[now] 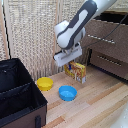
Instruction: Locate and clasp the grip of the topmost drawer. Steadily and circumspectly yank the drawer open. Discover and seize the nutrition bar using your clamp. Deposit the nutrition bar in the accessible drawer. Unclench the nutrition bar.
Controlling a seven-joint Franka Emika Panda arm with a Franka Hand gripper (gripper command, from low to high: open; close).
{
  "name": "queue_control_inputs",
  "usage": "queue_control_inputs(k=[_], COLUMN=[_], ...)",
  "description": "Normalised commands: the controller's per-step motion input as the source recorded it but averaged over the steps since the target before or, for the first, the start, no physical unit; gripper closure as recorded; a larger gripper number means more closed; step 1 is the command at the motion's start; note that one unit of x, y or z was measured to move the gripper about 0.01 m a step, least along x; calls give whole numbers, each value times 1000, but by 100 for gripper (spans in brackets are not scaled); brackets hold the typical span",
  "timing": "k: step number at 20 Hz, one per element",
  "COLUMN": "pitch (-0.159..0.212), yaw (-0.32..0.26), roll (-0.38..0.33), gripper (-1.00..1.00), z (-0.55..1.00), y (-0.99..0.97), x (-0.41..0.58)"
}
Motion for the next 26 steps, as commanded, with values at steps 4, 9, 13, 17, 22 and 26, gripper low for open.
queue_control_inputs(k=[4,9,13,17,22,26], pitch=[0,4,10,23,38,59], yaw=[-210,-196,-211,-186,-170,-146], roll=[-67,-96,-144,-123,-97,-80], gripper=[100,100,100,100,100,100], z=[913,985,991,994,981,975], y=[241,236,162,153,121,26], x=[374,441,446,521,572,656])
